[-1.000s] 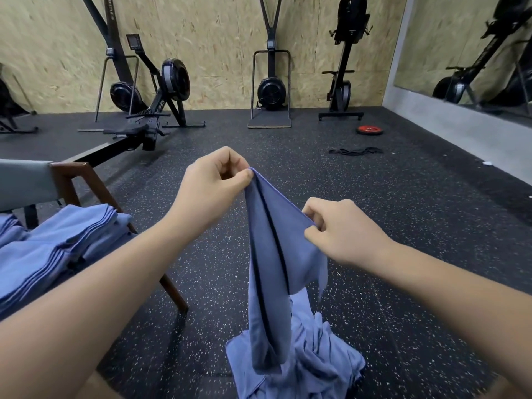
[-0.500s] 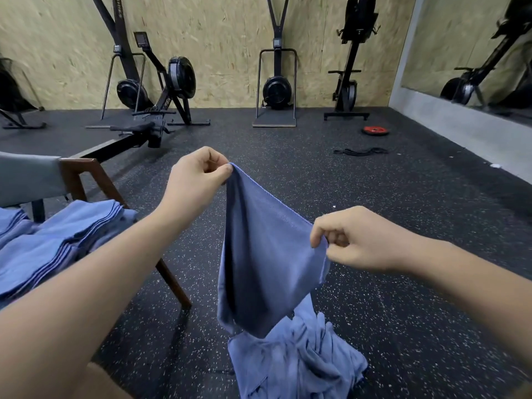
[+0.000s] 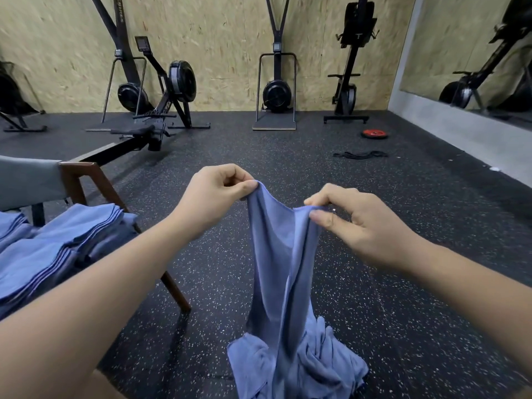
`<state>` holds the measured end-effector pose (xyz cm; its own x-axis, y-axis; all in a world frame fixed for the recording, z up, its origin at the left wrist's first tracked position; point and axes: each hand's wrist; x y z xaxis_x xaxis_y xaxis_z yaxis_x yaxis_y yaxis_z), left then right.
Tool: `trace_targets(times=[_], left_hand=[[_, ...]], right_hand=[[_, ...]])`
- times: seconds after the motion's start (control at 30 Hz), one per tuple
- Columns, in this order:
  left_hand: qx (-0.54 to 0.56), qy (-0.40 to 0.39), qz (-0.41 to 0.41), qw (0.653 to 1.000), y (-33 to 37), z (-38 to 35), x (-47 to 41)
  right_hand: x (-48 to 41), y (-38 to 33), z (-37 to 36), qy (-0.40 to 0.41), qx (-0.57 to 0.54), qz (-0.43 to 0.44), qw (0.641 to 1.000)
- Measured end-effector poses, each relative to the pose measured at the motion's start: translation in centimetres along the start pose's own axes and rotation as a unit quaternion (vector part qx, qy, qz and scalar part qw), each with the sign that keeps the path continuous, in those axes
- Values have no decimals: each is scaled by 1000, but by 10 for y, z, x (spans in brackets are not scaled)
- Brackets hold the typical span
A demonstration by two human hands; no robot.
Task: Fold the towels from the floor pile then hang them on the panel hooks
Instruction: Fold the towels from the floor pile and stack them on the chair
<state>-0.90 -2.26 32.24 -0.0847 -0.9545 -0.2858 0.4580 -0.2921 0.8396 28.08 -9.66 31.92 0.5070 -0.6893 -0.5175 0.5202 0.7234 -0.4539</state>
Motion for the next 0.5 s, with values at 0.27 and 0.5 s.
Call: trace_targets(times=[0.27,0.5], left_hand=[[50,-89,-1,995,15,-22,16],[20,-165,-67,984,28,-25,26]], right_hand=[[-5,-4,-3,-44,-138,-26,989],[-5,-3,-3,-16,-109,-13,994]])
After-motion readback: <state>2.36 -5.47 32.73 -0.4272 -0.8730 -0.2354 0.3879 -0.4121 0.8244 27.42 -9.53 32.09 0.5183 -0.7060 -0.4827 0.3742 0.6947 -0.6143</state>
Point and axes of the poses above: each hand's wrist, its own x-axis away from the middle knuckle, its own z-axis out of the back of the hand, y = z × x, and after that the axes turned 7 degrees about z, right-handed
